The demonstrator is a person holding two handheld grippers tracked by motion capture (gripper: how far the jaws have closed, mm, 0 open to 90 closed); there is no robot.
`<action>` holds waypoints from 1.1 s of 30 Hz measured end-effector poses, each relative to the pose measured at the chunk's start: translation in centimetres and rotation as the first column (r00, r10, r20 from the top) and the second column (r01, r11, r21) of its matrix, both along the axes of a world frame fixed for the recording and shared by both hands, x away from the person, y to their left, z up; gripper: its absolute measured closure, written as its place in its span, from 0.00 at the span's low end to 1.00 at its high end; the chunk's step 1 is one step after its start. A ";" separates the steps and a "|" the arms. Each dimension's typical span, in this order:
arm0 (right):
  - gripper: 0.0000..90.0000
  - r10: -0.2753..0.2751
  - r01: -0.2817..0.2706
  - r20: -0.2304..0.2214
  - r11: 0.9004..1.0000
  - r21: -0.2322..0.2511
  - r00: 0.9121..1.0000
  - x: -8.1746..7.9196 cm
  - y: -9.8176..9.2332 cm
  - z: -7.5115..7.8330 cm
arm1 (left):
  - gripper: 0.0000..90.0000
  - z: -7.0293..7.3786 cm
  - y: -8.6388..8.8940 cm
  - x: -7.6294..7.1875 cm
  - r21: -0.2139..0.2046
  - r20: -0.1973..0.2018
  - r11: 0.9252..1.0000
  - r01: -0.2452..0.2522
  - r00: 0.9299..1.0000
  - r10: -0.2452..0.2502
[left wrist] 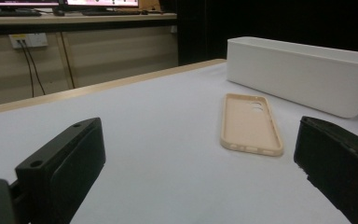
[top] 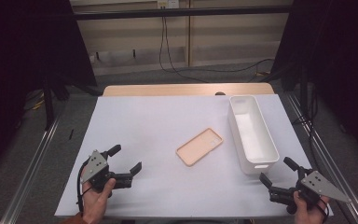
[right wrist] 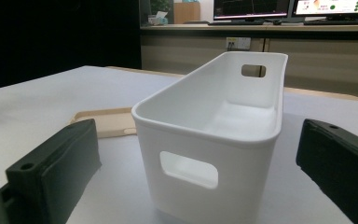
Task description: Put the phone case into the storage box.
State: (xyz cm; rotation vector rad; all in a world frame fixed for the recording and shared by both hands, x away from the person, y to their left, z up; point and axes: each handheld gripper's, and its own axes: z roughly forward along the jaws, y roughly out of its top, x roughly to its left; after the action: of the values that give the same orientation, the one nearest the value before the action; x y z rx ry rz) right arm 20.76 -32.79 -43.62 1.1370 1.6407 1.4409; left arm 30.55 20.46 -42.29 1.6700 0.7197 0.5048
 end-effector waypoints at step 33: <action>0.00 0.005 -0.005 0.001 1.000 0.001 1.000 0.0 0.0 0.0 | 0.07 -0.3 -5.0 3.3 -0.022 -0.041 0.991 0.135 0.990 -0.135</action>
State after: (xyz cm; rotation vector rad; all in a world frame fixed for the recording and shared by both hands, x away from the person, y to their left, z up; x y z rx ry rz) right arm 20.78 -32.79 -43.60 1.1333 1.6434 1.4447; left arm 33.83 15.50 -42.61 1.7024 0.6353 0.3665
